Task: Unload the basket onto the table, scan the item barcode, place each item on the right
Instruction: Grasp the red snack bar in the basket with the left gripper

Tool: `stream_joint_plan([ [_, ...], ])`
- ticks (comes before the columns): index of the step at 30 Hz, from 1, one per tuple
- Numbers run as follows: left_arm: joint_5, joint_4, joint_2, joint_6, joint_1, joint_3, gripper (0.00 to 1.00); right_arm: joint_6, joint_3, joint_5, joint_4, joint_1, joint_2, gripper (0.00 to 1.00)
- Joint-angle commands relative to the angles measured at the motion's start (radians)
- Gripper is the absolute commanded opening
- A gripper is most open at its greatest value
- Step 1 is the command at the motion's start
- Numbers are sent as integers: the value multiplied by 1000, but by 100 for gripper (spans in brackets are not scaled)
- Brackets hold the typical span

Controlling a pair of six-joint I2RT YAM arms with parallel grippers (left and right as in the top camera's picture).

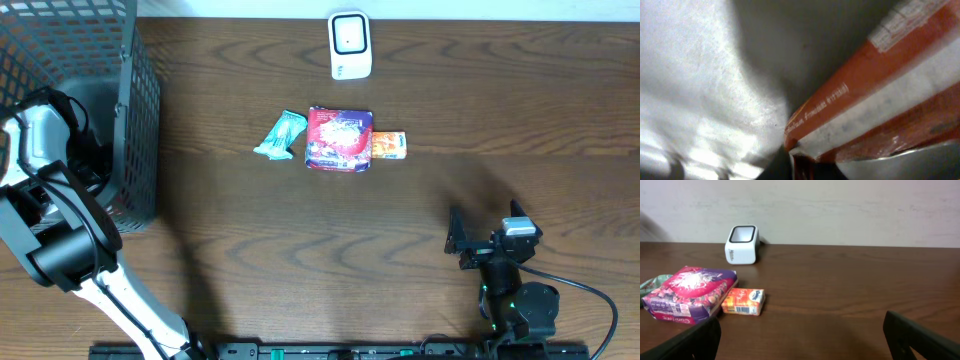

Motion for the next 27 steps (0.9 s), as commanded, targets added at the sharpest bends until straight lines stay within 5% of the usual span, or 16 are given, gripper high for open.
stream_joint_plan([
  [1, -24, -18, 48, -6, 6, 12, 7, 4, -1, 8, -4, -8, -4, 99],
  [11, 43, -118, -76, -60, 6, 233, 7, 4, -1, 9, -4, -8, -4, 99],
  [21, 290, 42, -435, -60, 3, 273, 7, 4, -1, 8, -4, -8, -4, 99],
  [27, 296, 98, -608, -59, -27, 273, 7, 4, -1, 8, -4, -8, -4, 99],
])
